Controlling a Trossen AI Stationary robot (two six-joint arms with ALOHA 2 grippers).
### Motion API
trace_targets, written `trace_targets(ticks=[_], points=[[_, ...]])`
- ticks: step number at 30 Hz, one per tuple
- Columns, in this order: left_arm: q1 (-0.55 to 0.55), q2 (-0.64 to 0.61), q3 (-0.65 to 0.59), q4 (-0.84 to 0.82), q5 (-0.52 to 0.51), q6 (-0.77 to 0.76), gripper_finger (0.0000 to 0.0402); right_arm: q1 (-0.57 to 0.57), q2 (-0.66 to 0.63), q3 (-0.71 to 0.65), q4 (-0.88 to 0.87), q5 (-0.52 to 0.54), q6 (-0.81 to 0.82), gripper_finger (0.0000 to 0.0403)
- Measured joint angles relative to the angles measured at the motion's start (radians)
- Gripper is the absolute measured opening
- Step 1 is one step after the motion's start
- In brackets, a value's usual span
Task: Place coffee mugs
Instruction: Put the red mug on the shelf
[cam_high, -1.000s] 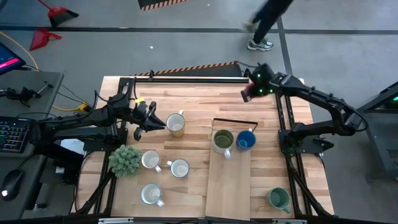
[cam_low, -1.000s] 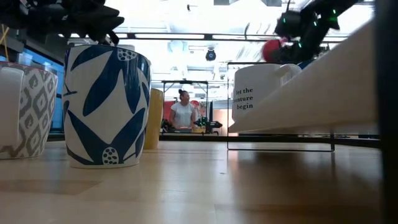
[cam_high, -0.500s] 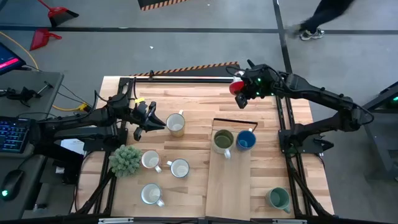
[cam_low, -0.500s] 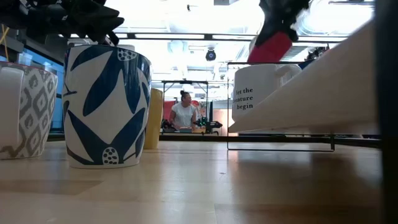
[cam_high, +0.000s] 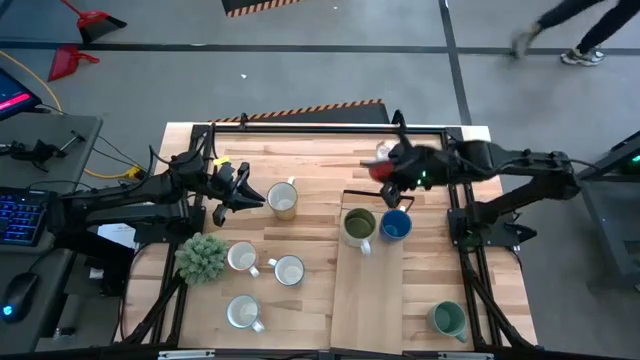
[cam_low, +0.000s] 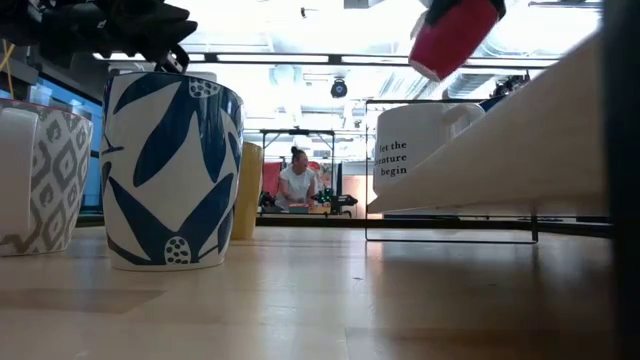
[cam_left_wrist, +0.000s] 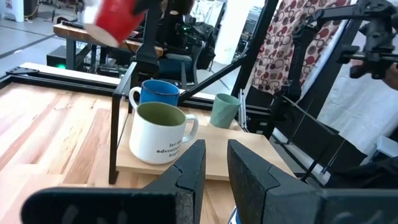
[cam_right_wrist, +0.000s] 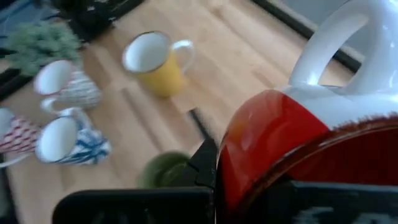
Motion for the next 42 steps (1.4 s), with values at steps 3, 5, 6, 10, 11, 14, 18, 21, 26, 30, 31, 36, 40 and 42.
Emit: trace_targets(ticks=[3, 5, 6, 10, 11, 14, 18, 21, 26, 30, 31, 36, 40, 42], points=[[0.000, 0.000, 0.000, 0.000, 0.000, 0.000, 0.0057, 0.087, 0.012, 0.000, 0.000, 0.039, 0.077, 0.0000], [0.000, 0.000, 0.000, 0.001, 0.000, 0.000, 0.0057, 0.142, 0.016, 0.000, 0.017, 0.075, 0.117, 0.0000], [0.000, 0.000, 0.000, 0.000, 0.000, 0.000, 0.0057, 0.168, 0.017, 0.000, 0.029, 0.087, 0.132, 0.0000], [0.000, 0.000, 0.000, 0.000, 0.000, 0.000, 0.0057, 0.255, 0.028, 0.000, 0.105, 0.112, 0.182, 0.0000], [0.000, 0.000, 0.000, 0.000, 0.000, 0.000, 0.0057, 0.274, 0.034, 0.000, 0.133, 0.113, 0.181, 0.0000], [0.000, 0.000, 0.000, 0.000, 0.000, 0.000, 0.0057, 0.325, 0.062, 0.000, 0.200, 0.096, 0.148, 0.0000], [0.000, 0.000, 0.000, 0.000, 0.000, 0.000, 0.0057, 0.392, 0.133, 0.000, 0.253, 0.040, 0.072, 0.0000], [0.000, 0.000, 0.000, 0.000, 0.000, 0.013, 0.0057, 0.428, 0.190, 0.000, 0.285, 0.016, 0.022, 0.0000], [0.000, 0.000, 0.000, 0.002, 0.000, 0.033, 0.0057, 0.456, 0.275, 0.030, 0.276, 0.001, 0.053, 0.0000], [0.000, 0.000, 0.000, 0.002, 0.000, 0.038, 0.0057, 0.473, 0.341, 0.082, 0.240, -0.018, 0.070, 0.0000], [0.000, 0.000, 0.000, 0.002, 0.000, 0.042, 0.0057, 0.475, 0.357, 0.097, 0.222, -0.027, 0.072, 0.0000], [0.000, 0.000, 0.000, 0.002, 0.000, 0.051, 0.0057, 0.475, 0.427, 0.172, 0.108, -0.106, 0.121, 0.0000], [0.000, 0.000, 0.000, 0.003, 0.000, 0.070, 0.0057, 0.474, 0.479, 0.195, 0.077, -0.131, 0.132, 0.0000], [0.000, 0.000, 0.000, 0.003, 0.000, 0.070, 0.0057, 0.475, 0.497, 0.195, 0.074, -0.136, 0.137, 0.0000]])
